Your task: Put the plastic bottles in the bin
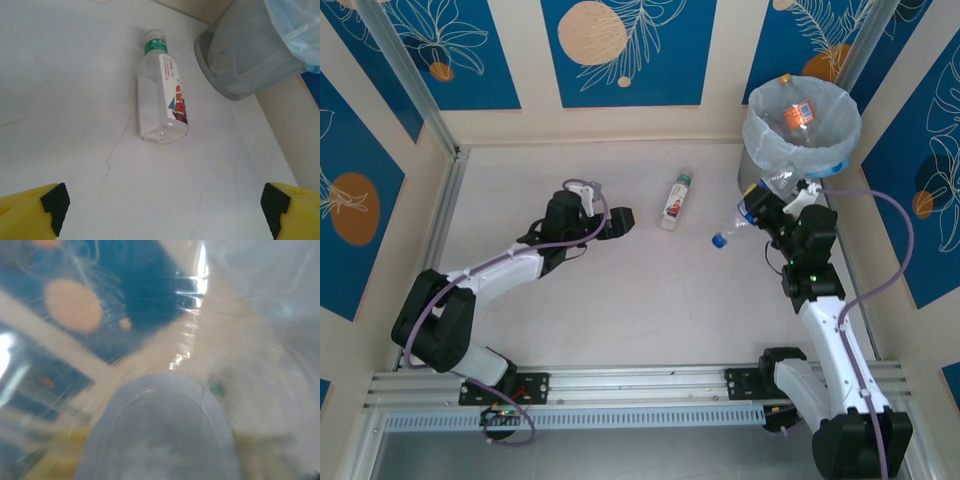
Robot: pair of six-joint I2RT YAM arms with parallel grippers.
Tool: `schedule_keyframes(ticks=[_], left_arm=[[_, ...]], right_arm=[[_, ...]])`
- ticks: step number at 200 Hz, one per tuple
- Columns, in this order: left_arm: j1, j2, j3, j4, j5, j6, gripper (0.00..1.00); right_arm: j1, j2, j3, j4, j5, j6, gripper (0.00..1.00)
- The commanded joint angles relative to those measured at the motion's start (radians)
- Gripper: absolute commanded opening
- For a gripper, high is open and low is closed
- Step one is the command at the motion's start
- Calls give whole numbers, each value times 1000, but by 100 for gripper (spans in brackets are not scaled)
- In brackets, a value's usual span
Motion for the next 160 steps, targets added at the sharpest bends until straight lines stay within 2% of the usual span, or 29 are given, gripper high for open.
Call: schedule_keyframes(ticks=[1,61,135,160], left_arm=[[-14,3,16,30,-21,-21,99],[-18,-20,-1,10,-42,-23,99],[-23,-64,-29,0,-74,-16,99],[-23,-74,-29,-17,-78,-6,99]], right_arm=[[6,52,85,111,56,-31,34],[1,226,294,158,129,-209,34],[-20,409,551,87,178,-425,33],[-31,476,668,51,213,-558,33]])
